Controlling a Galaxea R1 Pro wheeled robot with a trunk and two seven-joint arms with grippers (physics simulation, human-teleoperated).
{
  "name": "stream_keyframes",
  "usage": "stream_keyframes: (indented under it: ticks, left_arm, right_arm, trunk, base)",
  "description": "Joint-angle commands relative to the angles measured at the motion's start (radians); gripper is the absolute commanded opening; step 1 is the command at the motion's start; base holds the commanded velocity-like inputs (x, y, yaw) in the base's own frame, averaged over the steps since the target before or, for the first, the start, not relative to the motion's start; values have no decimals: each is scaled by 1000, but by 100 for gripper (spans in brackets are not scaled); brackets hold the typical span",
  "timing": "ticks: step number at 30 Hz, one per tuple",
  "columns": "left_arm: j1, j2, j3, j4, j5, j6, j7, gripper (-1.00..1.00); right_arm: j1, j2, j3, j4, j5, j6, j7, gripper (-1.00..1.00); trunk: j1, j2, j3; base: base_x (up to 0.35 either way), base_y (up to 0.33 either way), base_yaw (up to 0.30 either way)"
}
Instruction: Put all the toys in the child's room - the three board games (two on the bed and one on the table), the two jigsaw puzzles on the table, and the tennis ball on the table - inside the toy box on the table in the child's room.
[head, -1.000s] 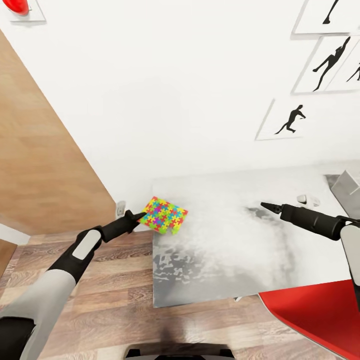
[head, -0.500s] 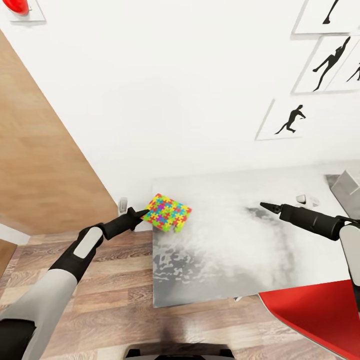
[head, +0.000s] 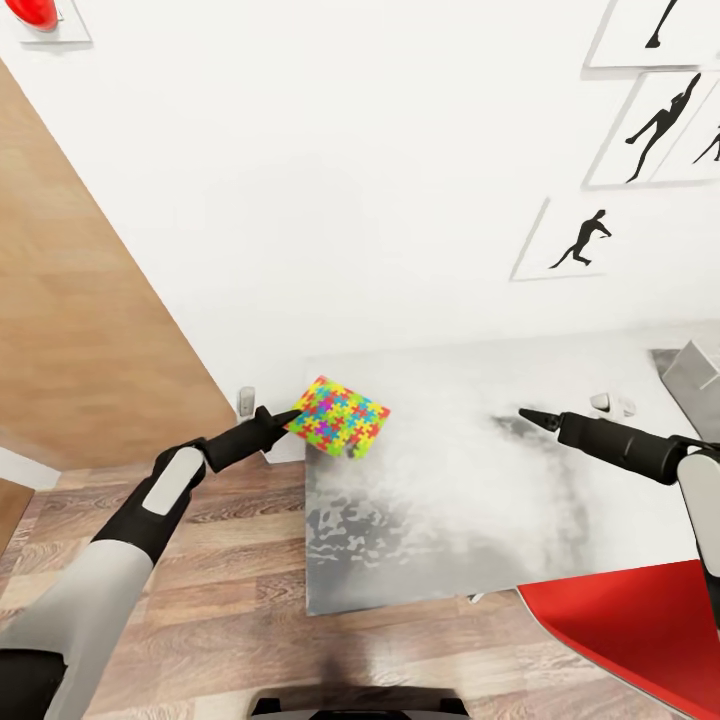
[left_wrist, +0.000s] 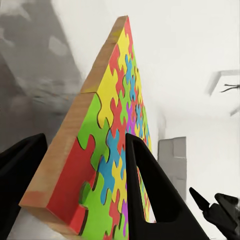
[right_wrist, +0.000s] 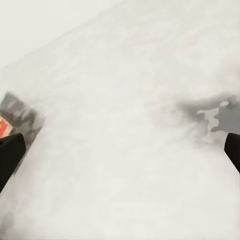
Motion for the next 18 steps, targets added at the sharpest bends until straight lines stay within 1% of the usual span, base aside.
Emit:
stream_keyframes:
  ticks: [1,4,5,8,9,10,14,16,18]
  left_arm:
    - [9,1,-2,-20,5,6,0,-100]
    - [52,6,1,-104,5,12,9,-100]
    - [52,6,1,-104,5,12,9,-100]
    - [111,10,4,-210,7,17,43,-100]
    - [111,10,4,-210,7,17,43,-100]
    - [133,9,4,-248,11,19,60,-100]
    - [155,-13,-20,-269,31,42,82,-100]
    - [166,-25,-31,-280,40,53,93,-100]
    - [178,-36,-37,-292,41,64,104,-100]
  right_arm:
    - [0,0,-1,0,9,4,10,100]
    - [4,0,0,-1,8,4,13,100]
    - [4,0,0,-1,8,4,13,100]
    - [15,0,1,-2,7,4,16,100]
    - [15,0,1,-2,7,4,16,100]
    - [20,0,1,-2,7,4,17,100]
    - [42,-23,-22,21,-11,-19,-6,100]
    - [54,-25,-33,32,-20,-30,-17,100]
    - [57,-25,-44,34,-29,-42,-28,100]
  trunk:
    - [1,-2,-1]
    - [1,-2,-1]
    - [1,-2,-1]
    - [1,-2,-1]
    - [1,-2,-1]
    - [1,-2,-1]
    - [1,-2,-1]
    - [1,-2,-1]
    - [1,-2,-1]
  base:
    - [0,0,0]
    - [0,0,0]
    - [0,0,0]
    - [0,0,0]
    - [0,0,0]
    - [0,0,0]
    - [0,0,0]
    - [0,0,0]
    - [0,0,0]
